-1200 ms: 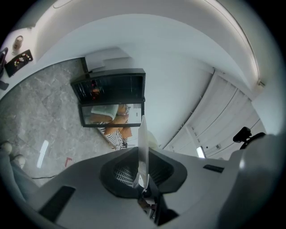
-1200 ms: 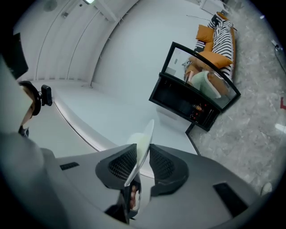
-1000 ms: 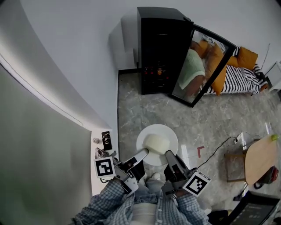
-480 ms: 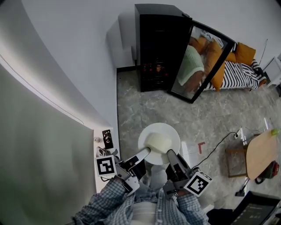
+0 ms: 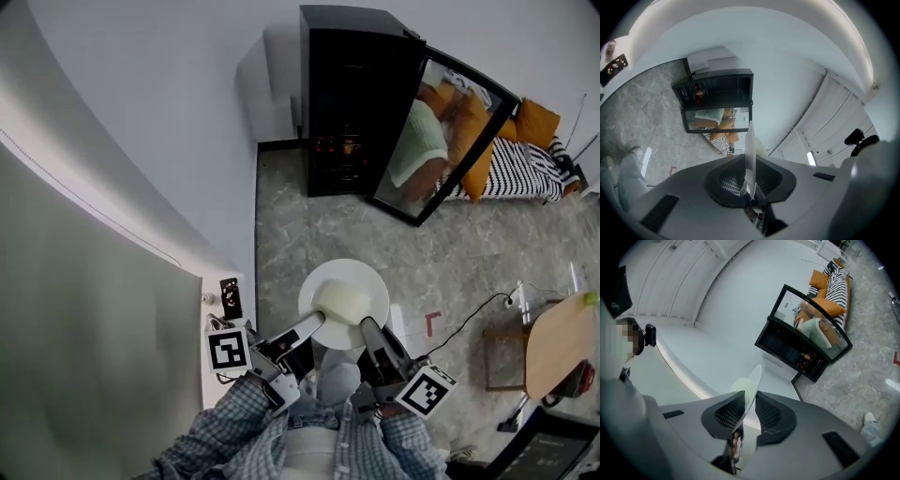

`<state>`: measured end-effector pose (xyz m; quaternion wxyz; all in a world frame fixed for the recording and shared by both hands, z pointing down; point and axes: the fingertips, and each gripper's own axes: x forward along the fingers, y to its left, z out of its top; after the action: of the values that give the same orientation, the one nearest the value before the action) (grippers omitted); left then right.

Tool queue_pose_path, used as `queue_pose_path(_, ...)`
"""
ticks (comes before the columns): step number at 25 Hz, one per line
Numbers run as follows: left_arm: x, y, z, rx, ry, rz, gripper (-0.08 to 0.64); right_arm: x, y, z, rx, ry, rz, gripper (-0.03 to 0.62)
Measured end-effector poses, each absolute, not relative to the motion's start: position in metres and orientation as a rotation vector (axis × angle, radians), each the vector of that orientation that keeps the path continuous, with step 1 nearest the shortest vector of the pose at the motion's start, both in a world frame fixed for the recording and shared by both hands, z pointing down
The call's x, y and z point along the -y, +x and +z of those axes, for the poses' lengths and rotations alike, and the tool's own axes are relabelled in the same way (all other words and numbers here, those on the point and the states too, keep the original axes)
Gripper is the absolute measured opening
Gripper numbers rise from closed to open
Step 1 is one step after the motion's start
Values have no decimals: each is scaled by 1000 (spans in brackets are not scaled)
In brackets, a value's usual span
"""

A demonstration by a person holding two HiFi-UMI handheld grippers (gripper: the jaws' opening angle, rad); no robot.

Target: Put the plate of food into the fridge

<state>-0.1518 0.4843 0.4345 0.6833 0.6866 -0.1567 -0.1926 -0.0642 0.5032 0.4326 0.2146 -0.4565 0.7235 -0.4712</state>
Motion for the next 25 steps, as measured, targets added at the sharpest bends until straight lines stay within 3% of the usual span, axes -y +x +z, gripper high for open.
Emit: queue_pose_path(25, -379, -56, 412, 495, 1532, -559, 46, -383, 33, 414, -2109, -1077, -1356, 74)
